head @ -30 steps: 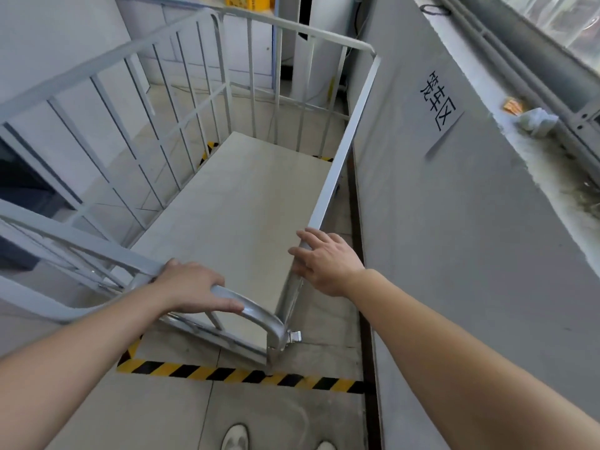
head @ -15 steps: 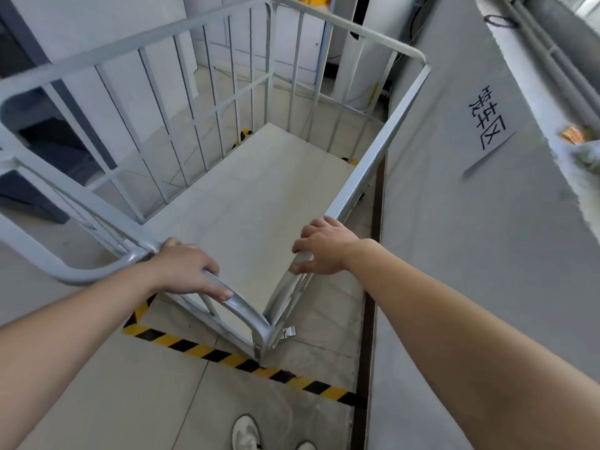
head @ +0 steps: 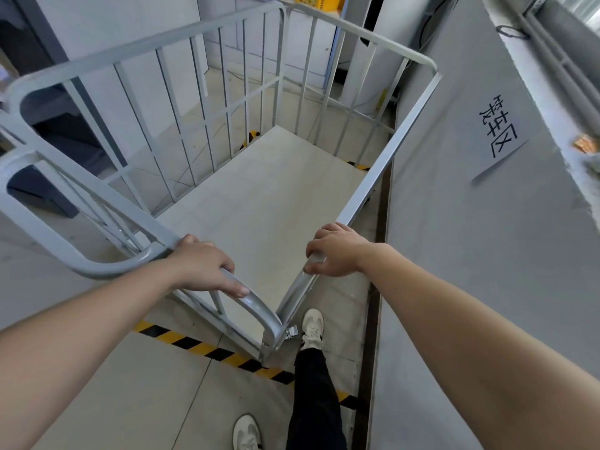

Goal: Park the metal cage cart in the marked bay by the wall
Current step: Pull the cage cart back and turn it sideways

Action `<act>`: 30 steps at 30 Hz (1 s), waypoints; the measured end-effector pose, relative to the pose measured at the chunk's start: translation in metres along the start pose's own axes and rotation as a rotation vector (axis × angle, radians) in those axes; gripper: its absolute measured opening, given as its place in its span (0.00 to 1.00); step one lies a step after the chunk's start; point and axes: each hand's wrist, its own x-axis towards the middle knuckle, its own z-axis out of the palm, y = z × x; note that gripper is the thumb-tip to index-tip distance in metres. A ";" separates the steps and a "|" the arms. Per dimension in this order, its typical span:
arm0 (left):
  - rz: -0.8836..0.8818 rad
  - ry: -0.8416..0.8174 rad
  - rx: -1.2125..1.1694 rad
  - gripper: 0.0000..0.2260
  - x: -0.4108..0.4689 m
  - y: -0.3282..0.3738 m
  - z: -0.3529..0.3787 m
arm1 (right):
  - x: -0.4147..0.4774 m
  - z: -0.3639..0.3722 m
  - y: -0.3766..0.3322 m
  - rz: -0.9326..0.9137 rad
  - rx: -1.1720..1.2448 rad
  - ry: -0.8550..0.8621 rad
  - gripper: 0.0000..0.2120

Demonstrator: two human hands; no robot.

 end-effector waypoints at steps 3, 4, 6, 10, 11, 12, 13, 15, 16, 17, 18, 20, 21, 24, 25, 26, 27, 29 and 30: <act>0.009 0.005 0.009 0.23 -0.002 0.001 0.000 | 0.001 0.000 0.000 0.005 0.011 0.001 0.24; 0.012 0.005 0.005 0.23 -0.002 0.001 0.000 | 0.001 0.000 0.000 0.007 0.014 -0.003 0.24; 0.015 0.004 -0.004 0.23 -0.002 -0.001 -0.001 | 0.002 -0.001 0.001 0.010 0.022 -0.009 0.24; -0.002 -0.005 -0.019 0.22 0.000 -0.005 -0.002 | 0.005 -0.002 -0.001 0.007 0.041 -0.003 0.24; -0.003 -0.007 -0.017 0.22 0.000 -0.006 -0.002 | 0.006 -0.002 -0.001 0.007 0.043 -0.001 0.24; -0.001 -0.007 -0.013 0.22 0.000 -0.006 -0.003 | 0.006 -0.003 -0.001 0.008 0.045 0.000 0.24; 0.002 -0.005 -0.011 0.22 0.001 -0.006 -0.003 | 0.007 -0.003 0.000 0.010 0.045 -0.001 0.24; -0.003 -0.004 -0.017 0.22 0.002 -0.006 -0.003 | 0.007 -0.003 0.000 0.011 0.044 -0.001 0.24; -0.009 -0.004 -0.022 0.22 0.002 -0.007 -0.003 | 0.008 -0.003 0.001 0.011 0.045 -0.001 0.24; -0.013 -0.007 -0.027 0.21 0.003 -0.007 -0.003 | 0.008 -0.003 0.001 0.010 0.049 0.000 0.24; -0.016 -0.009 -0.031 0.20 0.003 -0.008 -0.003 | 0.008 -0.003 0.001 0.009 0.054 0.003 0.24; -0.016 -0.015 -0.036 0.19 0.004 -0.008 -0.002 | 0.008 -0.003 0.002 0.005 0.058 0.007 0.24; -0.018 -0.019 -0.036 0.19 0.005 -0.009 -0.002 | 0.008 -0.003 0.002 0.004 0.061 0.008 0.24; -0.022 -0.023 -0.029 0.20 0.005 -0.008 -0.002 | 0.009 -0.002 0.002 0.002 0.069 0.015 0.24; -0.021 -0.027 -0.022 0.21 0.005 -0.008 -0.002 | 0.009 -0.002 0.002 0.003 0.071 0.018 0.24; -0.018 -0.030 -0.014 0.22 0.006 -0.008 -0.002 | 0.009 -0.001 0.002 0.005 0.076 0.021 0.24; -0.015 -0.033 -0.009 0.23 0.006 -0.009 -0.002 | 0.010 -0.001 0.002 0.007 0.081 0.023 0.24; -0.010 -0.033 -0.007 0.24 0.007 -0.008 -0.002 | 0.009 -0.001 0.003 0.008 0.085 0.025 0.23; -0.011 -0.030 -0.007 0.24 0.006 -0.006 -0.003 | 0.009 -0.001 0.004 0.008 0.086 0.023 0.23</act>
